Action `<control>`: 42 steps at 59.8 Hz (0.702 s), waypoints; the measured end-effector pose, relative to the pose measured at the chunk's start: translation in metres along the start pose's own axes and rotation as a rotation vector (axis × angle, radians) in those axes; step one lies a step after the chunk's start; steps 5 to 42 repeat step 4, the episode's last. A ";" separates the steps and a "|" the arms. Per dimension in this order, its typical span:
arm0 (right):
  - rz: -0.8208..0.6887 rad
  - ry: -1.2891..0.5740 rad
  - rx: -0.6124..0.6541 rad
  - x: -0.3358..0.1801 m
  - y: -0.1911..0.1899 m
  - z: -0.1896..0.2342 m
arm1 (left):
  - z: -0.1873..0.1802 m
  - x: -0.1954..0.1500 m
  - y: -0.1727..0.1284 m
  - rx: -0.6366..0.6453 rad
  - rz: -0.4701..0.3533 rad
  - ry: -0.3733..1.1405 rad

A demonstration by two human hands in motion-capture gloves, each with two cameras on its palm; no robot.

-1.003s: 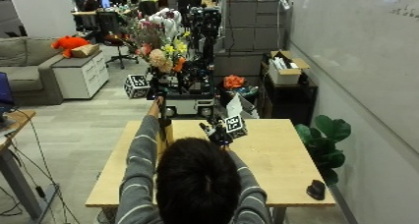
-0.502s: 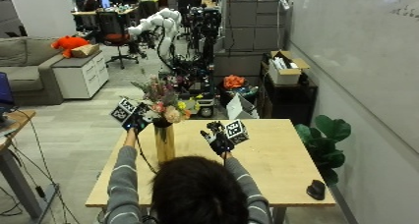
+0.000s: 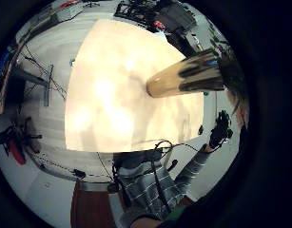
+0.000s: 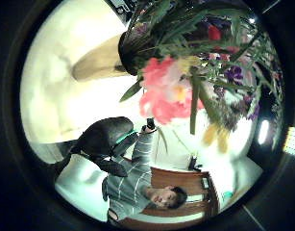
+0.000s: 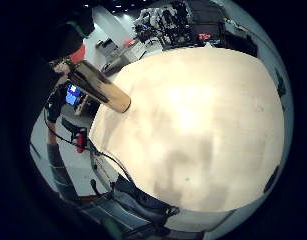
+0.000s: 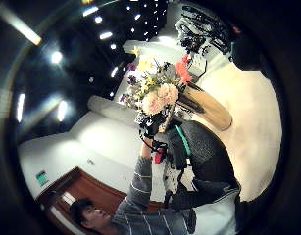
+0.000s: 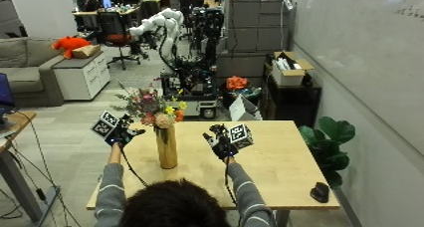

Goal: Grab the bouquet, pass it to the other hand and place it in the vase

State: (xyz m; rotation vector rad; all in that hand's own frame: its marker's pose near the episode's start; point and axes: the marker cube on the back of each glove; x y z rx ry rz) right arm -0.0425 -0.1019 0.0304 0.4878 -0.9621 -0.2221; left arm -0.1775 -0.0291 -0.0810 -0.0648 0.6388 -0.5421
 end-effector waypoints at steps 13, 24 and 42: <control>0.025 0.177 0.056 0.004 0.002 -0.011 | -0.002 -0.013 -0.015 0.101 -0.144 -0.084; 0.025 0.177 0.056 0.004 0.002 -0.011 | -0.002 -0.013 -0.015 0.101 -0.144 -0.084; 0.025 0.177 0.056 0.004 0.002 -0.011 | -0.002 -0.013 -0.015 0.101 -0.144 -0.084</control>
